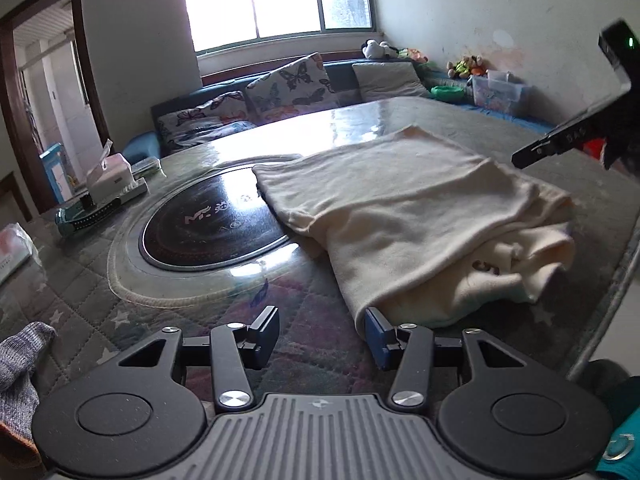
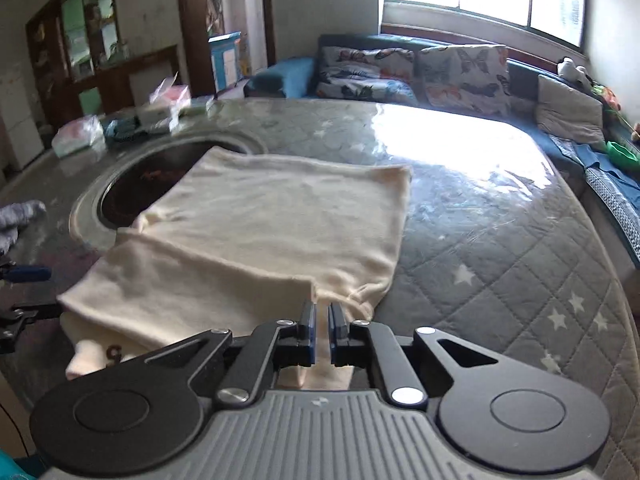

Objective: Fold clothes

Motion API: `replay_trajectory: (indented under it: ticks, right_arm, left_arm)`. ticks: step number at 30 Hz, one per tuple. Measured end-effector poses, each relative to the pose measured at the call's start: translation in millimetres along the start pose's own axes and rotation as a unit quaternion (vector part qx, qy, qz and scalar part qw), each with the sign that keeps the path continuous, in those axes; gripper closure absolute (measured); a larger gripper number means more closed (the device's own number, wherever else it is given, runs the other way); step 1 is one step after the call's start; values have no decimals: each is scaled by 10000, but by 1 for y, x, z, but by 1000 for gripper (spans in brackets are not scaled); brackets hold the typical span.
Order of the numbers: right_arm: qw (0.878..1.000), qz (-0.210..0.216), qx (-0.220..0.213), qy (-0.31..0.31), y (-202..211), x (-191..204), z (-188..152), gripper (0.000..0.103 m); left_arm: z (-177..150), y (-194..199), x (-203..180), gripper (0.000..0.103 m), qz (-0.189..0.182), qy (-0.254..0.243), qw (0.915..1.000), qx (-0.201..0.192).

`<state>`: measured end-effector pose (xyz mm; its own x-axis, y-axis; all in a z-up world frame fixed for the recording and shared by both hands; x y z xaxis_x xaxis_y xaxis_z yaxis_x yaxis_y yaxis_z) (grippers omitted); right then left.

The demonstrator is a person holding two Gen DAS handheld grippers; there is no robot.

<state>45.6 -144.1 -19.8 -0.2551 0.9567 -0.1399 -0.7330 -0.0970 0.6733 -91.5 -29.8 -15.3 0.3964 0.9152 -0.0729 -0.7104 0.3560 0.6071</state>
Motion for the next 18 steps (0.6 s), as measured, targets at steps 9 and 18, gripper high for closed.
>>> replay_trajectory:
  ticks: [9,18]
  right_arm:
    - [9987,314,-247,326,-23,29,18,95]
    - [9993,209,18,320,-31,23,-4,95]
  left_arm:
    - [57,-30,9,53,-399,220,9979,-462]
    - [56,-91,9,56,-512,66,9986,-111]
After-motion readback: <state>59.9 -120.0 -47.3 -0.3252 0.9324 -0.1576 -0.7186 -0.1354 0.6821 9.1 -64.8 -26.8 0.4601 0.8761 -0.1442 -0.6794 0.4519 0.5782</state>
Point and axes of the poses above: each gripper's, at about its wrist camera, not at the fingertips, and y roughly against the way its jaws point, x to its left, z to its top, the point moved 10 cm from there along -y, roughly the way its jaws point, and after that the axes turned 15 degrees about -z, right-handed, at the moved point
